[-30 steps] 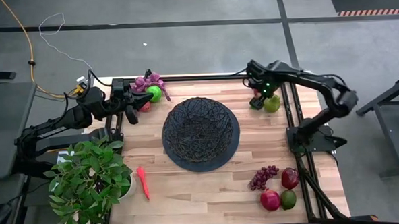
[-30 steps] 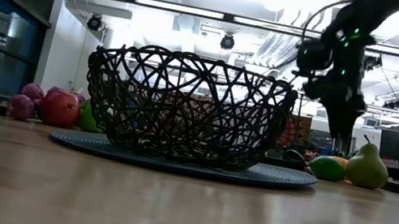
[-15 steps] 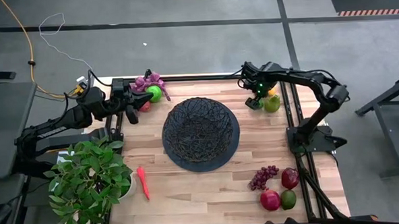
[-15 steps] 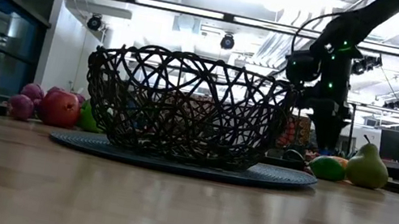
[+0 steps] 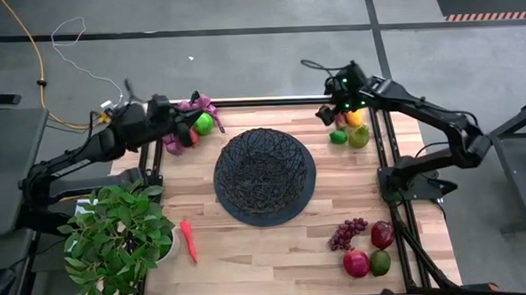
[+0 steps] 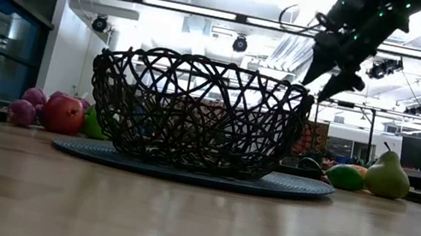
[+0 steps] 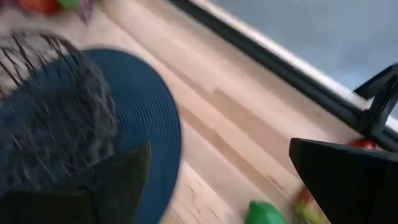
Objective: Build produce basket
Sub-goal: Put the purple garlic into the basket
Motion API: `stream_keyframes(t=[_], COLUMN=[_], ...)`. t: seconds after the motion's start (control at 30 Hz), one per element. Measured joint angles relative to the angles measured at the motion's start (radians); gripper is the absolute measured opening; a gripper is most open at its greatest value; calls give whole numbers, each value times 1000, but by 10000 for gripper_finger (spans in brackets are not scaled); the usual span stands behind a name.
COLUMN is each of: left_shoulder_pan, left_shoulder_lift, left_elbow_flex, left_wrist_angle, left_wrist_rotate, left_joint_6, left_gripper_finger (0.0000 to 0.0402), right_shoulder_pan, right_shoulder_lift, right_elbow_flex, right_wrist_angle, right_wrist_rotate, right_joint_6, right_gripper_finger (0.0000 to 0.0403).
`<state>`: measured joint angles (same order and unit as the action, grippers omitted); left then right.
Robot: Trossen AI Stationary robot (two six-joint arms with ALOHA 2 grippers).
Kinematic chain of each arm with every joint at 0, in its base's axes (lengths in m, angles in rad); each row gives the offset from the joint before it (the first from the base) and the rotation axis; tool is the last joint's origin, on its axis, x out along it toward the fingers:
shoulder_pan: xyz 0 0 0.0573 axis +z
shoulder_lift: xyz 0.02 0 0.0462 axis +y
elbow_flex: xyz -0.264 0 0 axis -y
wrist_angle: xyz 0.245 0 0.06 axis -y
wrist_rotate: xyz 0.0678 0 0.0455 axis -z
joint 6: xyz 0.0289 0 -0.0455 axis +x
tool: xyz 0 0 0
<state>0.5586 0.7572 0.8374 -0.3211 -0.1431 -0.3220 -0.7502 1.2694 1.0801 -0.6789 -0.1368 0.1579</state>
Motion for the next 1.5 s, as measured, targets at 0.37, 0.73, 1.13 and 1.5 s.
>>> stream_keyframes(t=[0.37,0.73,1.13,1.5], left_shoulder_pan=[209,329,323,235], left_shoulder_lift=[422,650,654,411], left_elbow_flex=[288,344,249,-11], left_wrist_angle=[-439,-526,-803,-783], left_wrist_rotate=[-58,-214,-238,-205], left_joint_6=[143,99,-163,-411], left_gripper_finger=[215,284,284,284], right_shoulder_pan=[0,0,0,0], right_shoulder_lift=[-20,-20,-19,-19], right_elbow_flex=[0,0,0,0], right_wrist_angle=[4,4,19,61], right_wrist_rotate=[0,0,9,11], right_joint_6=[2,2,0,-1], right_gripper_finger=[365,365,365,365])
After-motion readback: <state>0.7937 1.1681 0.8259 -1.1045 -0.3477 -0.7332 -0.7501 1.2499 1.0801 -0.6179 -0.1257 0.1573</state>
